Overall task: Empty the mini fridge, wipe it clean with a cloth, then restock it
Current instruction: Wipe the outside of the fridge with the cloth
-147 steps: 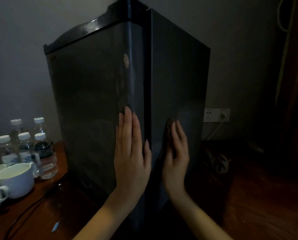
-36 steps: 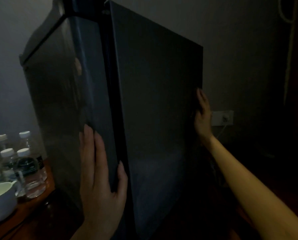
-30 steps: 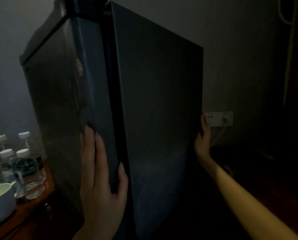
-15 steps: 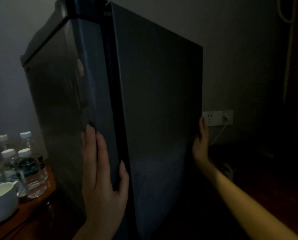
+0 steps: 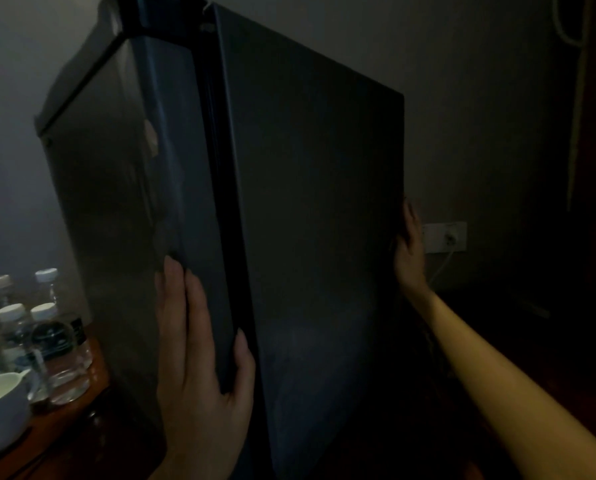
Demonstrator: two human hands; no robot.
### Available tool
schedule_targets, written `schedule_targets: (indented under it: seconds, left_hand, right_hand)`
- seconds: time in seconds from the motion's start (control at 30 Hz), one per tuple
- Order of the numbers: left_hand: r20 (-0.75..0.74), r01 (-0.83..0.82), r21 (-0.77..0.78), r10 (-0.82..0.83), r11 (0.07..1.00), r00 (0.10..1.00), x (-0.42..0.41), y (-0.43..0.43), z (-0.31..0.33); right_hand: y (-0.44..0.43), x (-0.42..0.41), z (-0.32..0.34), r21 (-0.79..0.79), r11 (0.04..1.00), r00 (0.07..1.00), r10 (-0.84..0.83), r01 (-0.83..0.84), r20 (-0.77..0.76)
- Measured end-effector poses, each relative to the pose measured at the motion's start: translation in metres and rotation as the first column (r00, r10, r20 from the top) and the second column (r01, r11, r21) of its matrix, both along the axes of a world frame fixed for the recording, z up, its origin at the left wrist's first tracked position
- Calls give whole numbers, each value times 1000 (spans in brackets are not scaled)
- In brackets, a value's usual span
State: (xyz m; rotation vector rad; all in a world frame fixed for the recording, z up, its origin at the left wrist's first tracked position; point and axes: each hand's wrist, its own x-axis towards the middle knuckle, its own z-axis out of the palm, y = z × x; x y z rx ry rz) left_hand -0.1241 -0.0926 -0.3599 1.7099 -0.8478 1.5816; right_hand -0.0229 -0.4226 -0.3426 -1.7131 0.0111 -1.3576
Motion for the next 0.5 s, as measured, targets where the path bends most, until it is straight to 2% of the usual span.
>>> schedule_targets:
  seconds: [0.13,0.23,0.3,0.37,0.5]
  left_hand:
    - [-1,-21,-1,21,1000,1000,-3,0,1]
    - [11,-62,16,62,998,998,-5,1,5]
    - [-6,-35,14,35,999,999,-5,1,4]
    - [-12,-2,14,2,1000,1000,-4,0,2]
    - [-11,59,-14,-59,998,998,-3,0,-1]
  right_hand:
    - [7,1,-44,146,989,999,-17,23,-41]
    - [18,2,-45,199,979,999,-36,43,-35]
    - [35,-3,-43,214,976,998,-37,47,-48]
    - [62,-16,-44,188,981,999,-30,37,-37]
    - [136,-56,-48,53,998,997,28,-32,78]
